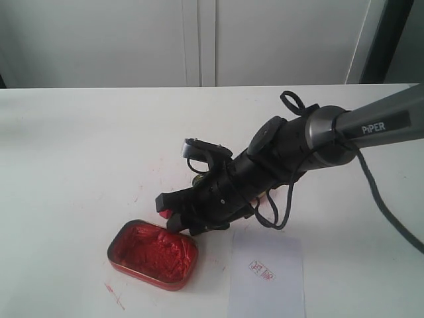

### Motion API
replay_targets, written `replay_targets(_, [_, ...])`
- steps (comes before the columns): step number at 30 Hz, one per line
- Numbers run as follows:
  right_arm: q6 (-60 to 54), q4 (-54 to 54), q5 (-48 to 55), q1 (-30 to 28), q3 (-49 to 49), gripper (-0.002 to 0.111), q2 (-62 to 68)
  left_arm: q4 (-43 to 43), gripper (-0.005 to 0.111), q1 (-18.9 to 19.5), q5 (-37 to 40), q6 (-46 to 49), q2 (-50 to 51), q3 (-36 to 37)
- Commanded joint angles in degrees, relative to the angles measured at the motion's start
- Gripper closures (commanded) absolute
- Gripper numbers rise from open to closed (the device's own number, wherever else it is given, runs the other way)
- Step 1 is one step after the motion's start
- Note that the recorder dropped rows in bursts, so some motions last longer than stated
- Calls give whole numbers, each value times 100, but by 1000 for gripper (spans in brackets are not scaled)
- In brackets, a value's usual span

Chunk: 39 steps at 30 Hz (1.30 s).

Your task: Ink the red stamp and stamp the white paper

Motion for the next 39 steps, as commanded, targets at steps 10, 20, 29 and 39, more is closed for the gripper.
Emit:
replay_targets(10, [240, -301, 81, -5, 3, 75, -453, -19, 107, -38, -9, 0, -25, 27])
replay_targets(20, [228, -308, 179, -5, 3, 108, -466, -19, 107, -38, -9, 0, -25, 27])
replay_targets(29, [216, -610, 407, -5, 3, 108, -594, -19, 107, -38, -9, 0, -25, 27])
replay_targets(39, [216, -1874, 958, -5, 3, 108, -1267, -19, 107, -38, -9, 0, -25, 27])
